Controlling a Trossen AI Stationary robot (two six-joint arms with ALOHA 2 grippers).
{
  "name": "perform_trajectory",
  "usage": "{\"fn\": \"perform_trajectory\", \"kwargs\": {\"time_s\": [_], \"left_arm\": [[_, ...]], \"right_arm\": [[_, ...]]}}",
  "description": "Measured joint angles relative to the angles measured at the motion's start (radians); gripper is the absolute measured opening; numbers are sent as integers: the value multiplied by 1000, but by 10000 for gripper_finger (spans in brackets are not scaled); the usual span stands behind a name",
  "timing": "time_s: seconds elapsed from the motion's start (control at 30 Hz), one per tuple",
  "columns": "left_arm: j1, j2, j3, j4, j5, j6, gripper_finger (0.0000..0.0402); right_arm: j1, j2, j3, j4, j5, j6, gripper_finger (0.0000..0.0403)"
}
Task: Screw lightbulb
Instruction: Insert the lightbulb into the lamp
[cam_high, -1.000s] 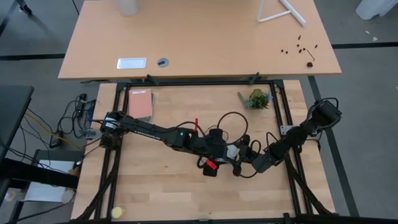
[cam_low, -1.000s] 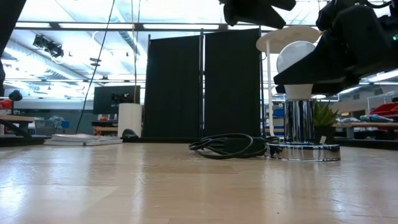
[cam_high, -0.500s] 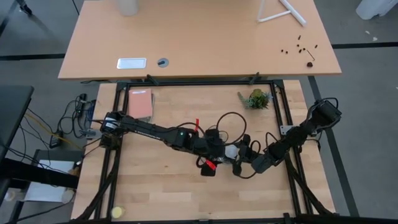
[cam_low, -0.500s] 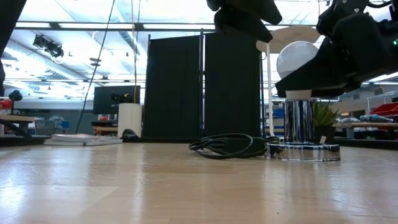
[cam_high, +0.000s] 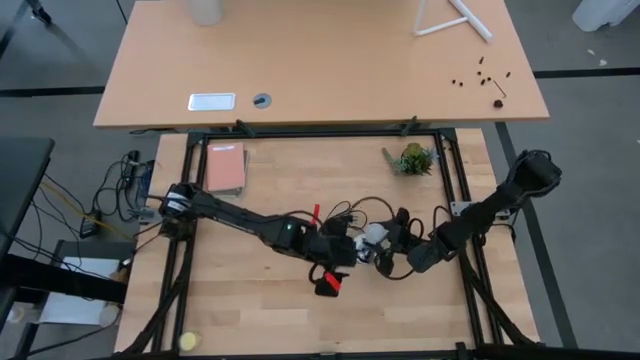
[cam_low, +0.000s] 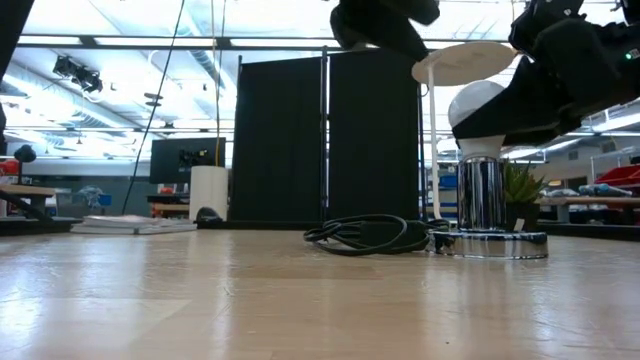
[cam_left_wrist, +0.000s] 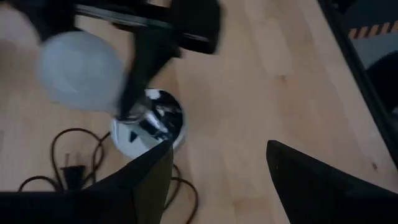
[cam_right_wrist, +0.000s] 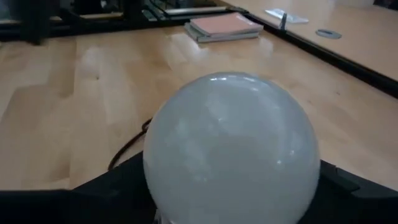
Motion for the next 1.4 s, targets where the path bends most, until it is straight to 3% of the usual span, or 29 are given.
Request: {"fn": "perform_trajectory", "kwargs": {"time_s": [0.4,0.57,0.77,1.0,1.1,1.4], "left_arm": [[-73,-15,-32,49,-51,2,256],[-96,-56,-189,264,-58,5,243],[-97,-134,-479,600,-89,-77,232],[-121,-203,-747,879,-278,-150,231],[-124,-198,-803,973,-314,-169,231],[-113,-193,-854,971,-323,-280,231]], "right_arm": [[-20,-28,0,-67,-78,45,293],[-29,-28,0,-75,-89,50,295],[-32,-31,6,-155,-104,89,295],[-54,-66,88,-409,-146,154,295],[-79,-79,109,-448,-177,153,295],[-164,-92,173,-559,-331,104,297]]}}
